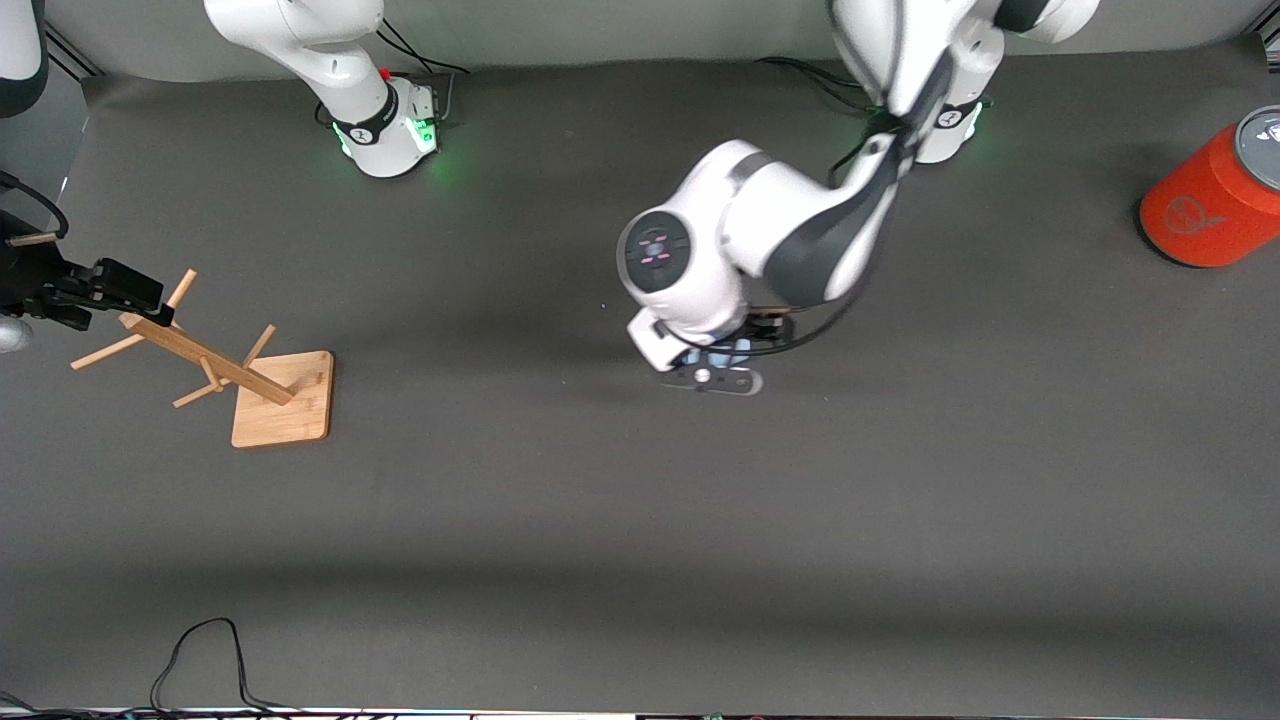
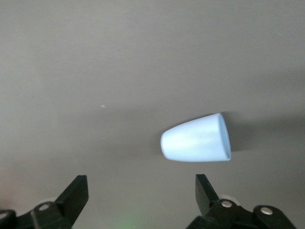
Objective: Rotate and upright cup with both arms
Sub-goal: 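Move the left gripper over the blue cup lying on its side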
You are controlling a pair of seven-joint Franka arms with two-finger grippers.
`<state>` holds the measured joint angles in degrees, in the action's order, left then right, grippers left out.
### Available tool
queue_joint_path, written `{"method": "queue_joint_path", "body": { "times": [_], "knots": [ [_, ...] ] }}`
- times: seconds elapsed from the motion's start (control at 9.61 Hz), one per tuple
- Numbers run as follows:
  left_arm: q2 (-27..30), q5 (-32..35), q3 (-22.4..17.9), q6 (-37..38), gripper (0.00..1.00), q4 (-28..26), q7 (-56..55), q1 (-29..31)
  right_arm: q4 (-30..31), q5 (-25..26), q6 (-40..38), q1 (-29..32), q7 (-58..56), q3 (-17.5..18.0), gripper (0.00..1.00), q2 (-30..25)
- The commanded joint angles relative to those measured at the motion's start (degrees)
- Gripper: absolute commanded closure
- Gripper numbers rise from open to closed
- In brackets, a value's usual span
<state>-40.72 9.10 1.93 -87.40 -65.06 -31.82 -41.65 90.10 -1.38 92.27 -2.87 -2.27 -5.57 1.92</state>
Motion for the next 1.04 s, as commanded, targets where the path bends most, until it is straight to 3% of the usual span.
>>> {"method": "queue_joint_path", "body": {
  "times": [0.0,0.31,0.73,0.94],
  "knots": [
    [-6.63,2.41,-1.31,-1.44,0.00,6.78,-0.87,-3.61,0.78,0.59,1.24,-0.11,-1.24,-0.23,0.00,-0.52],
    [-11.91,5.85,-1.23,-6.45,0.00,6.88,-0.52,-6.51,0.43,0.42,0.19,-0.11,-1.16,-0.32,0.00,-0.52],
    [-14.38,8.13,-1.14,-6.29,0.05,6.18,4.73,-9.15,0.25,0.42,0.10,-0.29,-1.16,-0.14,0.00,-0.34],
    [-15.44,9.71,-1.05,-6.55,0.00,5.74,5.02,-9.16,0.08,0.50,0.19,-0.38,-1.07,0.12,0.00,0.36]
  ]
}}
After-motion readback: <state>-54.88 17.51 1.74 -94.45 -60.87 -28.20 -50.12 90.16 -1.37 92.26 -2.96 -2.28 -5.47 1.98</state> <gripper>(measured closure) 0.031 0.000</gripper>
